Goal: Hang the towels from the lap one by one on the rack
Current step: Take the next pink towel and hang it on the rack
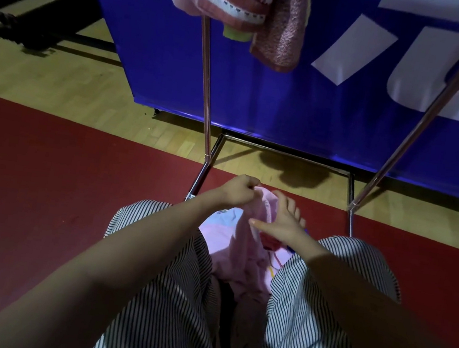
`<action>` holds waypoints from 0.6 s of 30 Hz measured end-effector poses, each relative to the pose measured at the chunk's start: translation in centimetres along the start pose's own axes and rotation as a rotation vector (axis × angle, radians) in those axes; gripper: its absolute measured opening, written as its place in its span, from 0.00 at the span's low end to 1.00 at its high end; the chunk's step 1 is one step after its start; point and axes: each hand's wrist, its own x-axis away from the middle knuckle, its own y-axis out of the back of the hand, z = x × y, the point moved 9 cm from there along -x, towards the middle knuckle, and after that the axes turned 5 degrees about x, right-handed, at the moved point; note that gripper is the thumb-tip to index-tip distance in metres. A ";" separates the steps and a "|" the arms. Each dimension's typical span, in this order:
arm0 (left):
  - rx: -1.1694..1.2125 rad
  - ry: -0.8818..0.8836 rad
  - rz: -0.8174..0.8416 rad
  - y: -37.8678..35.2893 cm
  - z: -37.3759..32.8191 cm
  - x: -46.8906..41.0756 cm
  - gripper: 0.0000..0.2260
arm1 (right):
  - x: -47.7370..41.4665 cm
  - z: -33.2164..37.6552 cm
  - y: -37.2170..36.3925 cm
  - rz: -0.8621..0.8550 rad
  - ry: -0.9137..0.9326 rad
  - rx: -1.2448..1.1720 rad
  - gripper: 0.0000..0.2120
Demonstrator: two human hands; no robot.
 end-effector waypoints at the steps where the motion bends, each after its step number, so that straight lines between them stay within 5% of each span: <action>1: 0.046 -0.006 0.003 -0.1 -0.2 0.1 0.15 | 0.0 -0.1 -0.4 0.020 -0.004 0.015 0.44; 4: 0.157 -0.037 0.006 0.0 -0.8 0.4 0.14 | -0.1 -0.6 -0.9 0.014 -0.073 0.025 0.38; 9: 0.207 -0.050 -0.111 2.3 -0.7 0.3 0.13 | -0.6 -1.7 2.0 -0.199 -0.149 -0.025 0.12; 14: 0.109 -0.051 -0.138 4.9 0.9 0.5 0.02 | -1.0 -1.3 2.9 -0.239 -0.022 -0.244 0.11; 18: -0.037 -0.144 -0.005 5.3 1.2 1.5 0.06 | -1.2 -0.8 2.9 -0.182 0.040 -0.293 0.10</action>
